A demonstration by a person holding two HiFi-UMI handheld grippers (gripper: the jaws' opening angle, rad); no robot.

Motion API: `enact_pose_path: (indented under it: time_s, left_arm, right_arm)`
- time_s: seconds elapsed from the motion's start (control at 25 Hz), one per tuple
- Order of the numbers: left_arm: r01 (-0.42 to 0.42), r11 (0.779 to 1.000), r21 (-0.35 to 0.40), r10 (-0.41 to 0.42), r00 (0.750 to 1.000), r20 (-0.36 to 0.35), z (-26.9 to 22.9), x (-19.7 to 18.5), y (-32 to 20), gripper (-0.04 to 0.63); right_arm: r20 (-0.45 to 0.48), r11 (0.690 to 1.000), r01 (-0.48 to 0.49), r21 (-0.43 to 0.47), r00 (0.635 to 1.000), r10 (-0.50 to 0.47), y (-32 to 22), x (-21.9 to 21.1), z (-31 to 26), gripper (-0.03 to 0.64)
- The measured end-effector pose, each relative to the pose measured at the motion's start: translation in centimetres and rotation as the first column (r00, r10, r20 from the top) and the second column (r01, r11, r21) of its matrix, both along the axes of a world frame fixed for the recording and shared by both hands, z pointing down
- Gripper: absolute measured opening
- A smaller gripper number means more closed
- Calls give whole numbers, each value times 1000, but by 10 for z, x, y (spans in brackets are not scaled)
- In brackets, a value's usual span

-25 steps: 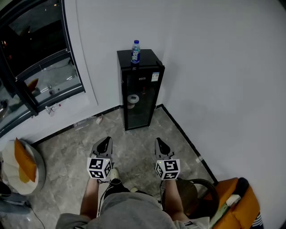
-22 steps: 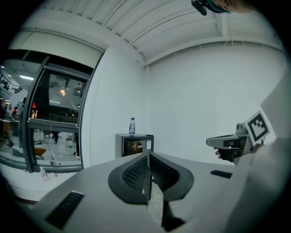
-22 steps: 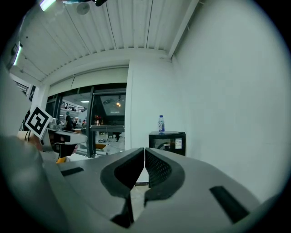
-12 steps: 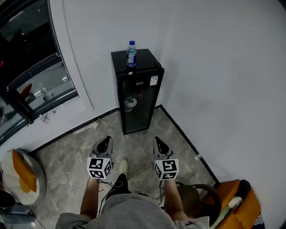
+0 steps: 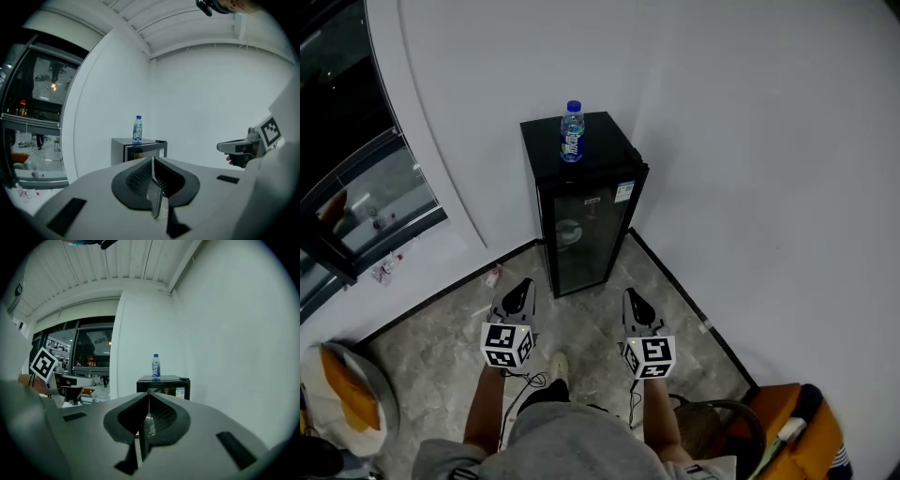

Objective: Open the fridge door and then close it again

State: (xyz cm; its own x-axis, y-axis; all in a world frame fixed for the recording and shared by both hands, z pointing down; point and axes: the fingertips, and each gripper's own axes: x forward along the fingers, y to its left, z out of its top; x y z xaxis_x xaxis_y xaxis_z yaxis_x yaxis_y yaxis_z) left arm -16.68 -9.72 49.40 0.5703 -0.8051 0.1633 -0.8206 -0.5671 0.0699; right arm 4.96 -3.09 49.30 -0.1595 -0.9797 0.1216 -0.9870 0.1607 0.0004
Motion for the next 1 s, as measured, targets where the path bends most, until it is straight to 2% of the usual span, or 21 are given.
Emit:
enact_pose_path:
  time_s: [0.44, 0.84, 1.0]
  left_arm:
    - [-54, 998, -29, 54, 998, -11, 15, -1, -111, 18]
    - [-118, 992, -34, 119, 993, 12, 32, 19, -177, 23]
    - [-139, 989, -41, 140, 990, 9, 35, 28, -197, 59]
  right_arm:
    - [10, 999, -37, -37, 999, 38, -92, -16, 13, 25]
    - [7, 988, -137, -70, 990, 138, -121, 6, 25, 25]
    - [-12, 984, -161, -73, 987, 160, -125, 13, 22, 25]
